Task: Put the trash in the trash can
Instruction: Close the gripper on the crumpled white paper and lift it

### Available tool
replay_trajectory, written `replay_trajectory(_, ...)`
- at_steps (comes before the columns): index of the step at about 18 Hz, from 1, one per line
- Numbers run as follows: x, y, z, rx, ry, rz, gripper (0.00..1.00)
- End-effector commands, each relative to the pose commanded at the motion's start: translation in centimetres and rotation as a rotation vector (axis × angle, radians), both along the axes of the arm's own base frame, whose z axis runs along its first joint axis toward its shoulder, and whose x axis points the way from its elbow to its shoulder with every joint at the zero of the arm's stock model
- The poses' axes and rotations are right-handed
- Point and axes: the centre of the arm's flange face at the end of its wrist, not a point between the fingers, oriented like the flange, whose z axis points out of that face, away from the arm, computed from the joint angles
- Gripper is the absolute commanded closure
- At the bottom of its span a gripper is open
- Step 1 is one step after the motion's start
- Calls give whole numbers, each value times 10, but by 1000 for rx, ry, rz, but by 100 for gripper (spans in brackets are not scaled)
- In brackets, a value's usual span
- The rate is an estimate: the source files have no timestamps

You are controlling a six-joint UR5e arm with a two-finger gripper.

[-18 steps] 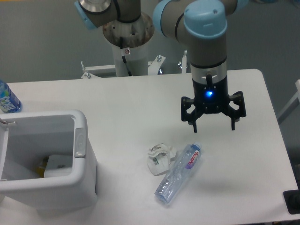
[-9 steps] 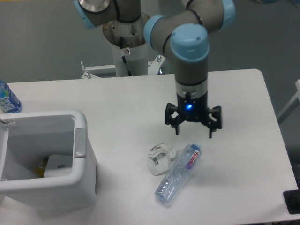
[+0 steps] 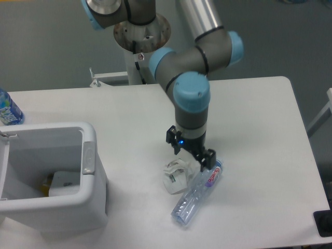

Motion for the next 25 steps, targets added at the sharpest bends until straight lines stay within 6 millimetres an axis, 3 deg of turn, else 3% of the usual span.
replay_trajectory(2,6,10,-9,11,15,-12,0)
replay_trajectory(10,35,0,-49,-77,19,-36,1)
replay_trajectory(16,36,-2,-43,-68,32,21,86)
replay_trajectory(18,35,-2,-39,-64,37,29,98)
replay_trajectory(25,40,-7,-6,-29,60,46,100)
